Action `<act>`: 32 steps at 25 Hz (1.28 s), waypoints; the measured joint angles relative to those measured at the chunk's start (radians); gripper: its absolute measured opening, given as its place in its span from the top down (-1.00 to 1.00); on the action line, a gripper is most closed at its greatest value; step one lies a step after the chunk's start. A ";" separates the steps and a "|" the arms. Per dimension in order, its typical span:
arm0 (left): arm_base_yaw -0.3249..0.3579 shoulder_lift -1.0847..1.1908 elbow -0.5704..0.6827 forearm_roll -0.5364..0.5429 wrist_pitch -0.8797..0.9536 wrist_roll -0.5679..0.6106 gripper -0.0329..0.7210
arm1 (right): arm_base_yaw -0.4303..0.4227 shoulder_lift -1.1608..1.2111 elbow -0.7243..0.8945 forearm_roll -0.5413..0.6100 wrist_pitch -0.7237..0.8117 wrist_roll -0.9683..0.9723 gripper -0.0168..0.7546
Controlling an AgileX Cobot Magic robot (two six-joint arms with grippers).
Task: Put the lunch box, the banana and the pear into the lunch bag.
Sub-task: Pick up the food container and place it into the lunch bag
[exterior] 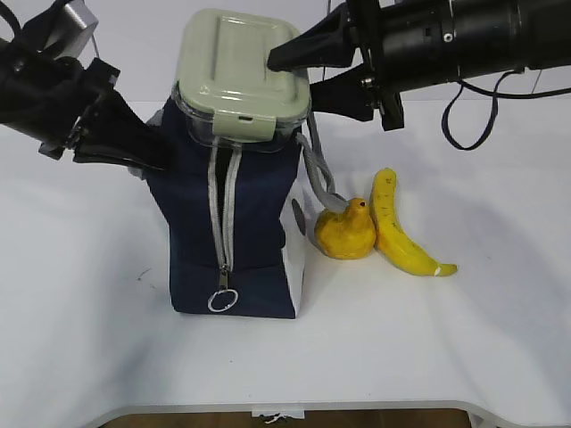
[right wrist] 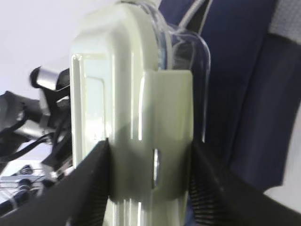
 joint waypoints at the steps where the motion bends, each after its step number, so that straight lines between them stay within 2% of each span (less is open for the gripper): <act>1: 0.000 0.000 0.000 0.000 0.000 0.000 0.92 | 0.000 0.004 0.000 -0.011 -0.010 -0.002 0.01; 8: 0.000 0.000 0.000 0.001 0.042 0.000 0.92 | -0.018 0.064 0.000 -0.206 -0.071 -0.005 0.01; 16: 0.000 0.000 0.000 0.001 0.078 0.000 0.92 | -0.045 0.066 0.000 -0.250 -0.156 0.000 0.01; 18: 0.000 0.000 0.000 0.001 0.078 0.000 0.92 | -0.043 0.066 0.000 -0.230 -0.157 0.000 0.01; 24: 0.000 0.000 0.000 0.001 0.078 0.000 0.92 | 0.000 0.066 0.000 -0.032 -0.158 -0.098 0.01; 32: 0.000 0.000 0.000 -0.021 0.078 0.000 0.92 | 0.022 0.138 0.000 0.009 -0.159 -0.129 0.01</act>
